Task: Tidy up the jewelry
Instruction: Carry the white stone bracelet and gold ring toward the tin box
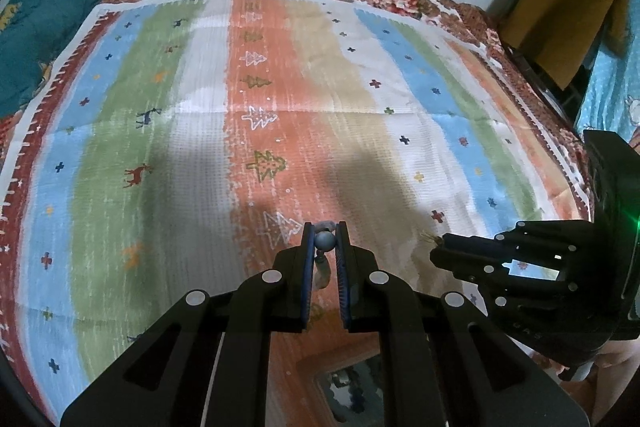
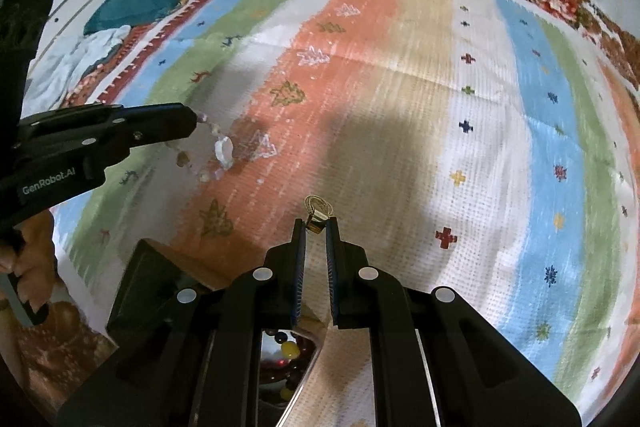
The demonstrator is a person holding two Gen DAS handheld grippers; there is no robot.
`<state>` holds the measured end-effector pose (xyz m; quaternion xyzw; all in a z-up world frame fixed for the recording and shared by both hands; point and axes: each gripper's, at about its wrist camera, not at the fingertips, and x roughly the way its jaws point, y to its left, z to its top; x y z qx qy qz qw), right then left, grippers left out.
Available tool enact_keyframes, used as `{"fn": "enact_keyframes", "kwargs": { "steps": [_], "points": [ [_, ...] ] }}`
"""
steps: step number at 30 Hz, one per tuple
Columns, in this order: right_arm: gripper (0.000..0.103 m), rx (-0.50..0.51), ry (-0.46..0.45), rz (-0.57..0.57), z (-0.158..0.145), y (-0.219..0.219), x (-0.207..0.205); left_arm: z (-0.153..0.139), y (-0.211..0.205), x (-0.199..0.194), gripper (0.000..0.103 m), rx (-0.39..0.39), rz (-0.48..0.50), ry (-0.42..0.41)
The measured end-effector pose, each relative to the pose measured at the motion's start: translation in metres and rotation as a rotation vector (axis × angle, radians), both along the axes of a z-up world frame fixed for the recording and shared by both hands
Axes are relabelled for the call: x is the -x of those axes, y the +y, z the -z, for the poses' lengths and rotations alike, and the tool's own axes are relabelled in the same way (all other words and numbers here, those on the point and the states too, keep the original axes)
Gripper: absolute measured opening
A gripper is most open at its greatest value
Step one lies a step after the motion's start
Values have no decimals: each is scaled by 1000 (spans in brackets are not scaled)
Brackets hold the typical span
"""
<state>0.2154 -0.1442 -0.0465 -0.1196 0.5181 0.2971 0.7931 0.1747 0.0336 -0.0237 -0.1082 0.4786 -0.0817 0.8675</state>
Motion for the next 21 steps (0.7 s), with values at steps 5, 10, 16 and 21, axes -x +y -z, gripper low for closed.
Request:
{"fn": "enact_keyframes", "kwargs": {
  "steps": [5,10,16,21],
  "points": [
    [11,-3,-28,-8,-5,-1,8,-8,-4,9,10,0,3,-20],
    [11,-35,-48,18,-13,-9,13,-15,-9,19,10,5,10,-41],
    [11,-48,-100,36,-25,-15,26,-24,-10,32,10,19,14,-69],
    [11,-66,-148,57,-33,-22,36,-30,-13,44,10,31,18,-87]
  ]
}}
